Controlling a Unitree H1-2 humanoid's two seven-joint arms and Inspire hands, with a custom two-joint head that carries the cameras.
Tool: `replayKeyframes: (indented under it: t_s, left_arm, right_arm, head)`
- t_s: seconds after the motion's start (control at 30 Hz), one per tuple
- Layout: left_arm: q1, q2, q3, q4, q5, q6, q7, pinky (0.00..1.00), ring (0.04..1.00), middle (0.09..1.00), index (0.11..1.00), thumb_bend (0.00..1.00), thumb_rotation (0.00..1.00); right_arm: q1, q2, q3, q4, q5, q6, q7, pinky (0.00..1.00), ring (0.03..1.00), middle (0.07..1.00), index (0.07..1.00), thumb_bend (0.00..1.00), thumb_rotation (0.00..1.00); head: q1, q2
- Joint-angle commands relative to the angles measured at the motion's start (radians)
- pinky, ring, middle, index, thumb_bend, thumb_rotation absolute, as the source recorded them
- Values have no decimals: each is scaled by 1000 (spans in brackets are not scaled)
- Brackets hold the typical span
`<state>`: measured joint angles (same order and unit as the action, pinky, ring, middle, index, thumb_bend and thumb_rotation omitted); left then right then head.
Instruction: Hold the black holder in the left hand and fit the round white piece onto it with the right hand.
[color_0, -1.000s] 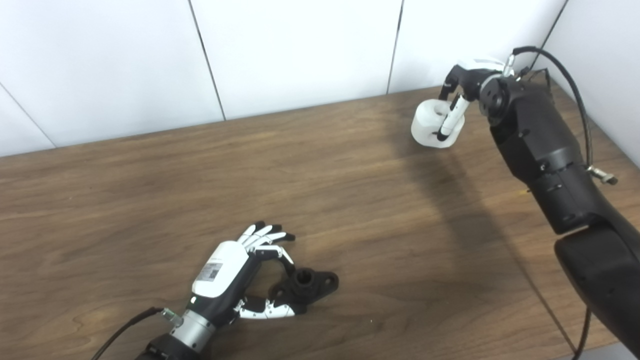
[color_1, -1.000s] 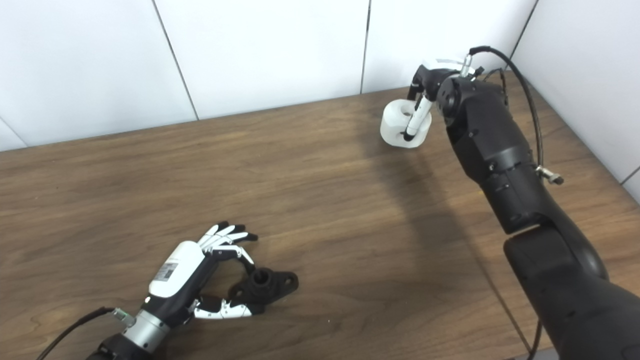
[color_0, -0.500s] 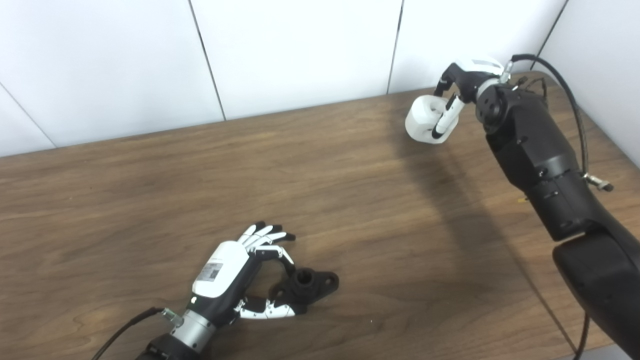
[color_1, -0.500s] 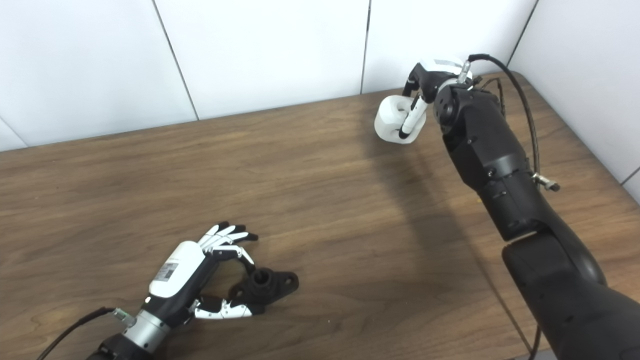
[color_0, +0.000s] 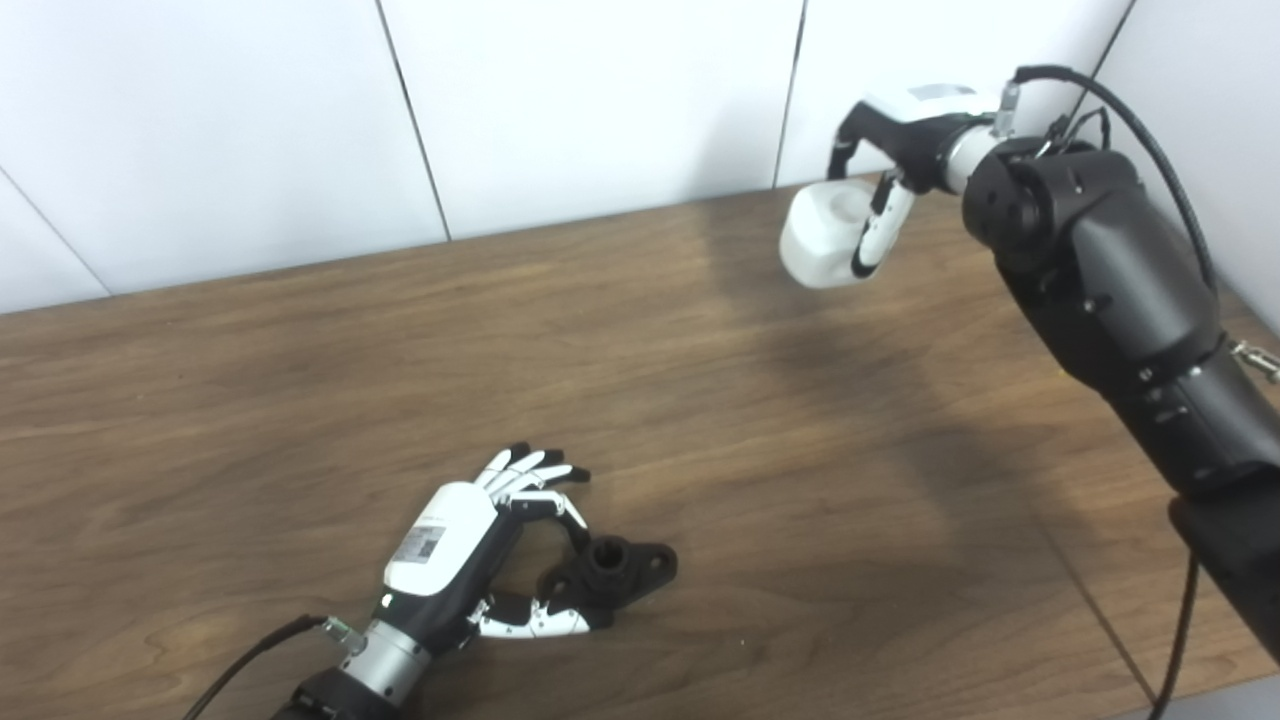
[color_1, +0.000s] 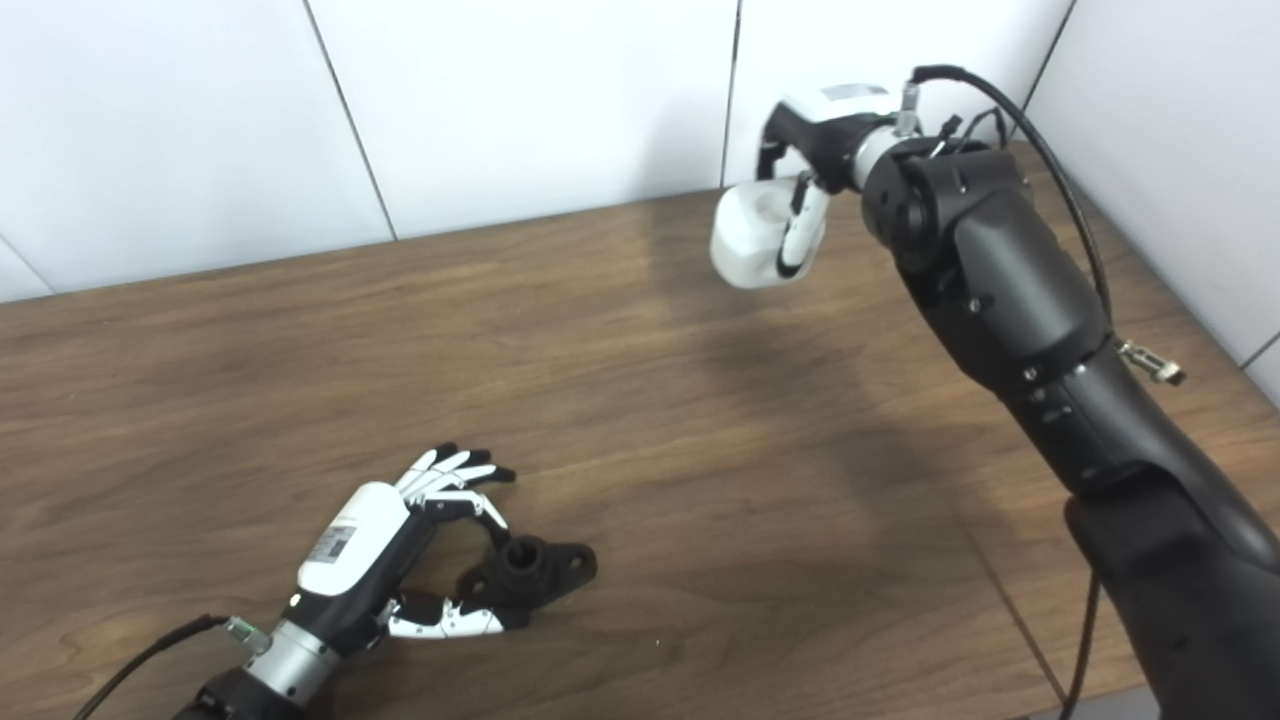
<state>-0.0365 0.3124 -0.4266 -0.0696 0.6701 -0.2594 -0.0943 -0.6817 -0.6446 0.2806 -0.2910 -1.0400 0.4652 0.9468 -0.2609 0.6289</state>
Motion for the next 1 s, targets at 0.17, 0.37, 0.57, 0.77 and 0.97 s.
replayKeyframes:
  t_s: [0.17, 0.37, 0.57, 0.77, 0.97]
  left_arm:
    - [26, 9, -29, 60, 55, 22, -29, 968, 906, 828, 489, 514, 60]
    - [24, 5, -39, 53, 66, 35, -40, 979, 912, 840, 489, 513, 62]
    - [21, -9, -46, 64, 76, 26, -17, 969, 897, 828, 488, 514, 63]
    - [20, -24, -50, 58, 83, 35, -16, 971, 896, 825, 488, 514, 63]
    - [20, -34, -51, 47, 89, 55, -29, 970, 897, 821, 487, 514, 62]
  right_arm:
    - [-76, 43, 19, -171, -91, -14, 191, 891, 900, 793, 483, 524, 132]
    - [-60, 118, 43, -305, -73, -42, 272, 940, 920, 812, 483, 524, 131]
    - [-38, 173, 83, -415, -52, -87, 289, 911, 906, 798, 479, 525, 134]
    - [13, 222, 101, -482, -35, -103, 270, 933, 914, 785, 481, 526, 136]
    - [44, 274, 142, -541, -38, -126, 305, 959, 911, 782, 481, 525, 136]
  head:
    - [21, 14]
    - [46, 32]
    - [63, 55]
    - [90, 71]
    - [114, 86]
